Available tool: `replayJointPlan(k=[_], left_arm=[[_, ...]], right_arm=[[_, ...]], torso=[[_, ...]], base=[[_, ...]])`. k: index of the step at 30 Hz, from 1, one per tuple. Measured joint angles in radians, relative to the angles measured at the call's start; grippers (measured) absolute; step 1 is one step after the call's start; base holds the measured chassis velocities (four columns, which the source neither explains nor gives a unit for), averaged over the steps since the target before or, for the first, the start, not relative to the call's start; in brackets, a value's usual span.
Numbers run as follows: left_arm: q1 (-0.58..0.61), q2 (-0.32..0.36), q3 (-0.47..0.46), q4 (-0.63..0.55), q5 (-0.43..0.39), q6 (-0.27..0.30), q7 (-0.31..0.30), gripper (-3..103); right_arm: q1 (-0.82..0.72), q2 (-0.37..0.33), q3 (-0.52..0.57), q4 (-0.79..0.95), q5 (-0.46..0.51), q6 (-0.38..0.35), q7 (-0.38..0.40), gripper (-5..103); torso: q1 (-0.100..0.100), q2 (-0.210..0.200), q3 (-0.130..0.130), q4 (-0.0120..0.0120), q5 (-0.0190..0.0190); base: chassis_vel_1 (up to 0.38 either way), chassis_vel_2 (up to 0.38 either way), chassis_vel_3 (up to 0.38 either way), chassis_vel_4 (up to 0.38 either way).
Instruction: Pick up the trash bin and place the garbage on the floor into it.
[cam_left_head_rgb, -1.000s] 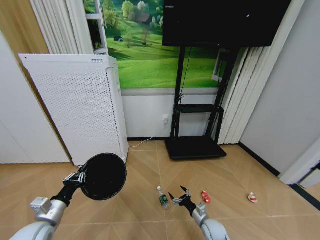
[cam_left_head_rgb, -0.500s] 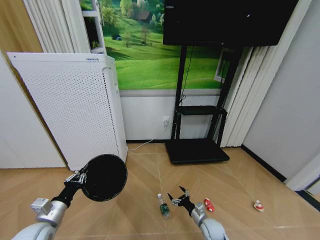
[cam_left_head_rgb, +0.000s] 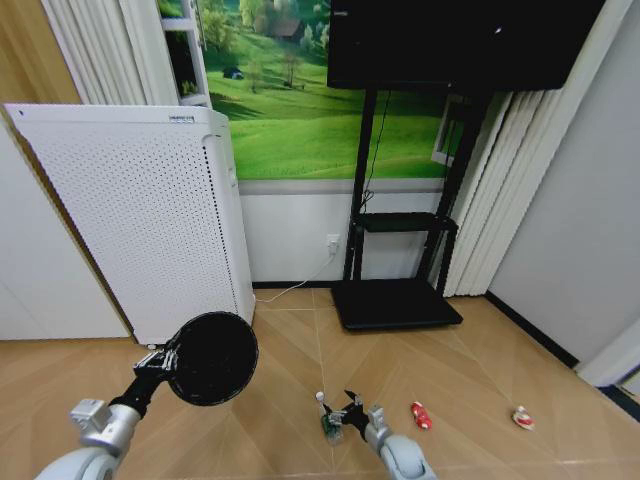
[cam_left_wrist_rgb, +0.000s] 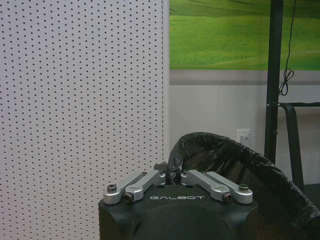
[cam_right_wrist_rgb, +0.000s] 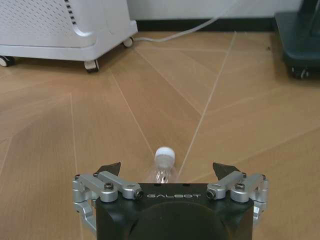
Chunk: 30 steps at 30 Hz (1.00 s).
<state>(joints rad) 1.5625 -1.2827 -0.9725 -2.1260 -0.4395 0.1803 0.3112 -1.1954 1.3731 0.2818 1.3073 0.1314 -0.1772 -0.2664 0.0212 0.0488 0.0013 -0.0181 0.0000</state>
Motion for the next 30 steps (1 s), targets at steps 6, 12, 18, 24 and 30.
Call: replayJointPlan(k=[6,12,18,24,30], left_arm=[[0.007,-0.012,-0.005,-0.002,0.0,0.0,0.0,7],[0.013,-0.019,-0.005,-0.013,0.0,-0.001,-0.004,7],[0.013,-0.021,0.005,-0.024,0.003,0.002,-0.013,7],[0.01,-0.016,0.006,-0.03,-0.002,0.007,-0.023,7],[-0.022,0.007,-0.007,-0.041,-0.057,0.007,-0.036,7]], right_arm=[[-0.014,0.007,-0.022,0.015,-0.002,-0.084,0.067,100],[-0.024,0.001,-0.018,0.031,0.0,-0.157,0.136,100],[-0.031,-0.01,-0.008,0.039,0.009,-0.199,0.155,100],[-0.037,-0.016,-0.002,0.023,0.027,-0.202,0.155,100],[-0.039,-0.008,0.008,0.024,0.051,-0.203,0.16,100]], torso=[[0.0,0.0,0.0,-0.0001,-0.0001],[0.0,0.0,0.0,-0.0001,-0.0001],[0.0,0.0,0.0,-0.0002,0.0],[0.0,0.0,0.0,-0.0002,-0.0001],[0.0,0.0,0.0,-0.0002,0.0001]], base=[[0.0,0.0,0.0,0.0],[0.0,0.0,0.0,0.0],[0.0,0.0,0.0,0.0],[0.0,0.0,0.0,0.0],[0.0,0.0,0.0,0.0]])
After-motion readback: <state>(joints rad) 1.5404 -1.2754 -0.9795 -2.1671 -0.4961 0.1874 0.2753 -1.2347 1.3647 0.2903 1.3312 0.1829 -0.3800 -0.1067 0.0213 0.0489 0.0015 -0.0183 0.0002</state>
